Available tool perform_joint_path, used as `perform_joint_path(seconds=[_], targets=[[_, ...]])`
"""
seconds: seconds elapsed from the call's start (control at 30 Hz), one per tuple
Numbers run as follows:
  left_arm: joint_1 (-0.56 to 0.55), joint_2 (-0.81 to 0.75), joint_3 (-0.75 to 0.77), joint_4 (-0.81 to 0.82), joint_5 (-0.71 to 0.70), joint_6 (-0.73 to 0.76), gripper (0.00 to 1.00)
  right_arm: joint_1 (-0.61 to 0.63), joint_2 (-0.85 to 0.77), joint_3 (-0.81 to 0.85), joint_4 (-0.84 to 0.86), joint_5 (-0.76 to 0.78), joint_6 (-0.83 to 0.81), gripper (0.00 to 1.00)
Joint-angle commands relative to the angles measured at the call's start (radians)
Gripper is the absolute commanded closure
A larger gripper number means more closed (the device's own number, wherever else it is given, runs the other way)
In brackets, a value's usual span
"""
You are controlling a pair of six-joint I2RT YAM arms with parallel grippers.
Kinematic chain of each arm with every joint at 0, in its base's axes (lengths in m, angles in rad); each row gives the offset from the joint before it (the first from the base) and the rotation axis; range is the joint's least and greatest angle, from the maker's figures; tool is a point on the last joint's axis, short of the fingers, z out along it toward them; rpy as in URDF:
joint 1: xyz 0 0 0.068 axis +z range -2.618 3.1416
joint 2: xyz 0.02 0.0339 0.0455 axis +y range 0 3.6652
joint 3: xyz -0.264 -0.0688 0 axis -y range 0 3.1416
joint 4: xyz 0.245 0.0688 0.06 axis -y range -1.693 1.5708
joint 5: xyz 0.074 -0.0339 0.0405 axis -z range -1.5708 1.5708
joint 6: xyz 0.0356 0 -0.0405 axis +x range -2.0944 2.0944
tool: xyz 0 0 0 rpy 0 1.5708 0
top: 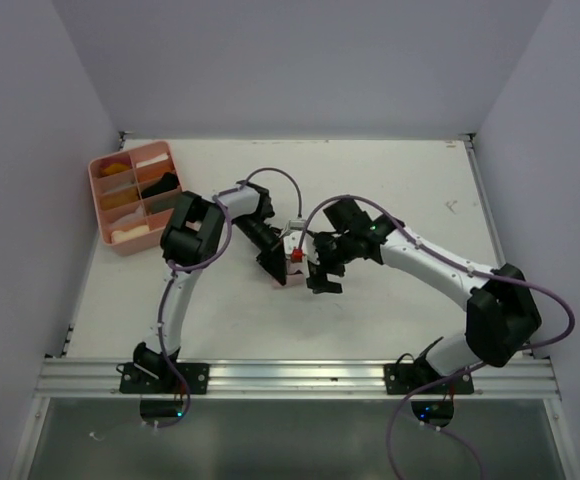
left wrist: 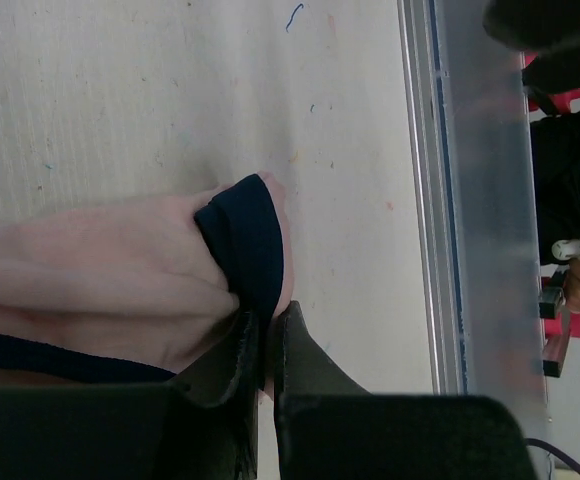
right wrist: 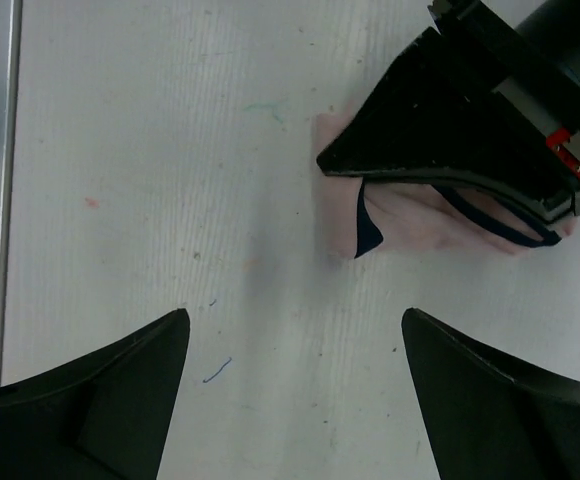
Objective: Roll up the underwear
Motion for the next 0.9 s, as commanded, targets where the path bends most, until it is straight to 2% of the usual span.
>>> perform_joint_path(seconds=[0.0,0.1,0.27,0.6,0.8,0.83,0.87], targets=[[-0.006,0.075,-0.012,0.079,-0.184,0.064,1.0,0.05,0.026,-0.004,0.1,0.047,-0.103,0.11],[-0.006,0.068,-0.031,0.099,-0.192,0.053,1.0,0.081,0.082,-0.023,0.173,0.056,-0.145,0.21],[-0.005,0.057,-0.051,0.117,-0.203,0.047,1.0,0.119,0.144,-0.043,0.273,0.104,-0.159,0.33],[-0.005,0.06,-0.051,0.113,-0.201,0.051,1.0,0.148,0.237,-0.095,0.477,0.11,-0.105,0.41],[-0.006,0.049,-0.063,0.128,-0.204,0.042,1.0,0.148,0.276,-0.127,0.54,0.118,-0.086,0.46],[-0.005,0.045,-0.067,0.131,-0.204,0.044,1.0,0.148,0.278,-0.135,0.546,0.121,-0.083,0.47],[-0.005,0.045,-0.069,0.134,-0.204,0.044,1.0,0.148,0.28,-0.139,0.552,0.118,-0.083,0.55]])
